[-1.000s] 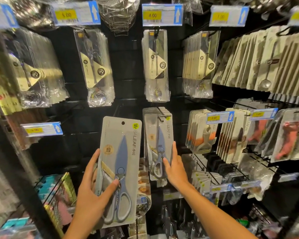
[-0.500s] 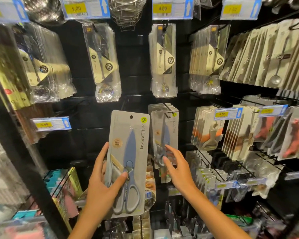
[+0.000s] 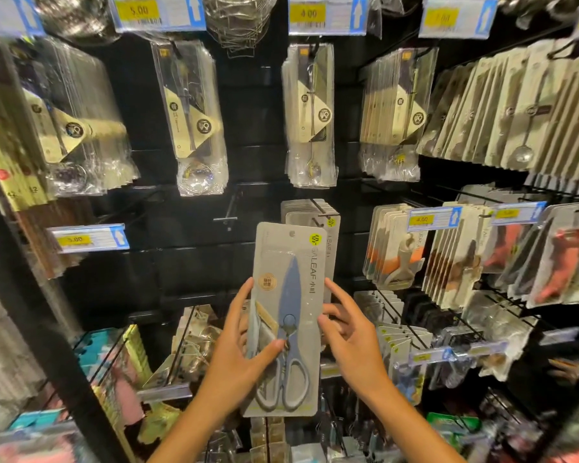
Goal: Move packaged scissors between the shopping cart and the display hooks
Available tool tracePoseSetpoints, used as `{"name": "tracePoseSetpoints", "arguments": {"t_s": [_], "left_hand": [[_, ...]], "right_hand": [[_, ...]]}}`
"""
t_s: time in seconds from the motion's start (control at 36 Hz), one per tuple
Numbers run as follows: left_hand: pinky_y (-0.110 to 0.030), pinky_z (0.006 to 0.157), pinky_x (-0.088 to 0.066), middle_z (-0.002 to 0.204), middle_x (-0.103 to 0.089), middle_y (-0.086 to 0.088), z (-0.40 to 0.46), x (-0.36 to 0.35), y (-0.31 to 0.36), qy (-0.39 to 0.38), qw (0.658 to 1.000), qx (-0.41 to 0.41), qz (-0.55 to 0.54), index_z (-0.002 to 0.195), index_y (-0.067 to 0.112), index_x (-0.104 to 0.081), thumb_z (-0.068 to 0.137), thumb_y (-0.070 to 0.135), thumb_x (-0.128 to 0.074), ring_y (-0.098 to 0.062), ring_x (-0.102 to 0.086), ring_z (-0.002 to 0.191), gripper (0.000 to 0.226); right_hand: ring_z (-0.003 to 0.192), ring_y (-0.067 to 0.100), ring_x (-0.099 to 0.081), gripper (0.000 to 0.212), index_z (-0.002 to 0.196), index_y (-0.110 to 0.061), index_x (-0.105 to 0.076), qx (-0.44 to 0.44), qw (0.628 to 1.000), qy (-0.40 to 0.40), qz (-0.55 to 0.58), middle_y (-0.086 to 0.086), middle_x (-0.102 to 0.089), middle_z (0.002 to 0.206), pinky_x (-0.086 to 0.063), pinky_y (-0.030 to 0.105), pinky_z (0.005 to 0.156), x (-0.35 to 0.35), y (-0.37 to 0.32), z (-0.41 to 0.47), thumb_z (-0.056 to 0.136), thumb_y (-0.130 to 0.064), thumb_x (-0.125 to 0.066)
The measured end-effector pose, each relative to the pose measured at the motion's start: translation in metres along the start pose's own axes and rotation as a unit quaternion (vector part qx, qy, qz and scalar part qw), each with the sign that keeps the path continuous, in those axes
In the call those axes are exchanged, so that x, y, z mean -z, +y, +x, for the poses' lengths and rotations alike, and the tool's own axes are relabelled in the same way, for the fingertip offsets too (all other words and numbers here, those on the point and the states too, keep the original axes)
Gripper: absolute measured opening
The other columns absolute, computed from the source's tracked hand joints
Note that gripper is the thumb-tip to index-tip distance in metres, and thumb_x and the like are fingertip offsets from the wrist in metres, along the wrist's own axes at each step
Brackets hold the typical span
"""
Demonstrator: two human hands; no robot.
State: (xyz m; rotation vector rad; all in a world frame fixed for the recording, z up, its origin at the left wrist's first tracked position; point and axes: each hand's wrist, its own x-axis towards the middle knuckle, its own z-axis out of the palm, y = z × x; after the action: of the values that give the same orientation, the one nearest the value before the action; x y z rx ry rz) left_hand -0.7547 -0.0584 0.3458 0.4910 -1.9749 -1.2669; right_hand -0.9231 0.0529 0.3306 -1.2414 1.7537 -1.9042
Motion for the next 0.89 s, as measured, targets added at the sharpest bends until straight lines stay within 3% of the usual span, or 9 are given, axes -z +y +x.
{"name": "tracePoseSetpoints", "arguments": {"t_s": [0.11,0.19,0.28,0.42,0.5,0.61,0.75,0.89], "left_hand": [[-0.043,0.103,-0.053,0.140,-0.053,0.029,0.012,-0.011,-0.002,-0.024,1.000,-0.001,0.017,0.152,0.054,-0.018,0.080,0.025,-0.084,-0.004,-0.058,0.126,0.101],[-0.038,0.100,-0.056,0.139,-0.057,0.020,0.020,-0.017,-0.001,-0.036,0.999,0.000,0.015,0.151,0.056,-0.021,0.078,0.028,-0.086,-0.004,-0.061,0.122,0.102],[-0.023,0.093,-0.057,0.135,-0.062,0.011,0.027,-0.020,0.001,-0.039,0.999,-0.002,0.001,0.150,0.055,-0.025,0.080,0.025,-0.085,-0.002,-0.064,0.117,0.097],[-0.023,0.091,-0.057,0.118,-0.070,0.005,0.039,-0.027,0.000,-0.047,0.999,0.007,0.001,0.152,0.050,-0.026,0.084,0.021,-0.081,-0.005,-0.067,0.111,0.093],[-0.024,0.089,-0.058,0.114,-0.072,0.001,0.046,-0.030,-0.001,-0.045,0.999,0.018,-0.010,0.153,0.045,-0.027,0.085,0.014,-0.079,-0.009,-0.069,0.108,0.091],[-0.029,0.087,-0.060,0.113,-0.072,0.001,0.052,-0.035,-0.002,-0.053,0.998,0.027,-0.010,0.155,0.040,-0.025,0.090,0.007,-0.072,-0.009,-0.070,0.106,0.087],[-0.027,0.085,-0.059,0.117,-0.070,0.002,0.056,-0.036,-0.008,-0.071,0.997,0.035,0.001,0.157,0.041,-0.021,0.092,0.011,-0.069,-0.009,-0.071,0.102,0.086],[-0.022,0.079,-0.057,0.120,-0.069,0.002,0.063,-0.034,-0.015,-0.072,0.997,0.039,0.011,0.155,0.046,-0.021,0.096,0.016,-0.066,-0.009,-0.070,0.102,0.080]], "right_hand": [[0.101,0.018,-0.073,0.055,0.150,-0.033,-0.042,-0.011,1.000,0.025,0.001,0.001,-0.074,0.107,-0.061,0.046,0.086,0.011,0.002,0.000,0.102,-0.008,-0.055],[0.099,0.019,-0.074,0.056,0.149,-0.035,-0.042,-0.011,0.999,0.039,-0.009,0.002,-0.075,0.106,-0.062,0.047,0.084,0.020,0.004,0.003,0.102,-0.007,-0.055],[0.098,0.019,-0.074,0.056,0.148,-0.035,-0.043,-0.004,0.998,0.051,-0.027,0.002,-0.075,0.105,-0.062,0.045,0.083,0.029,0.003,0.009,0.102,-0.007,-0.056],[0.100,0.006,-0.072,0.050,0.146,-0.024,-0.050,0.004,0.997,0.067,-0.039,-0.012,-0.076,0.105,-0.059,0.020,0.082,0.044,0.001,0.020,0.100,-0.004,-0.056],[0.099,0.000,-0.071,0.047,0.144,-0.018,-0.053,0.004,0.996,0.072,-0.050,-0.015,-0.076,0.101,-0.055,0.012,0.079,0.047,0.000,0.025,0.100,-0.003,-0.057],[0.099,-0.001,-0.070,0.045,0.143,-0.021,-0.055,-0.002,0.996,0.080,-0.047,-0.013,-0.075,0.106,-0.057,0.014,0.079,0.050,0.003,0.027,0.100,-0.006,-0.058],[0.100,-0.007,-0.068,0.043,0.140,-0.025,-0.057,-0.004,0.996,0.071,-0.057,-0.032,-0.072,0.102,-0.054,0.010,0.079,0.050,0.007,0.030,0.101,-0.007,-0.058],[0.103,-0.010,-0.066,0.046,0.144,-0.027,-0.051,-0.019,0.996,0.035,-0.076,-0.021,-0.069,0.115,-0.052,0.009,0.079,0.051,0.019,0.041,0.101,-0.011,-0.057]]}}
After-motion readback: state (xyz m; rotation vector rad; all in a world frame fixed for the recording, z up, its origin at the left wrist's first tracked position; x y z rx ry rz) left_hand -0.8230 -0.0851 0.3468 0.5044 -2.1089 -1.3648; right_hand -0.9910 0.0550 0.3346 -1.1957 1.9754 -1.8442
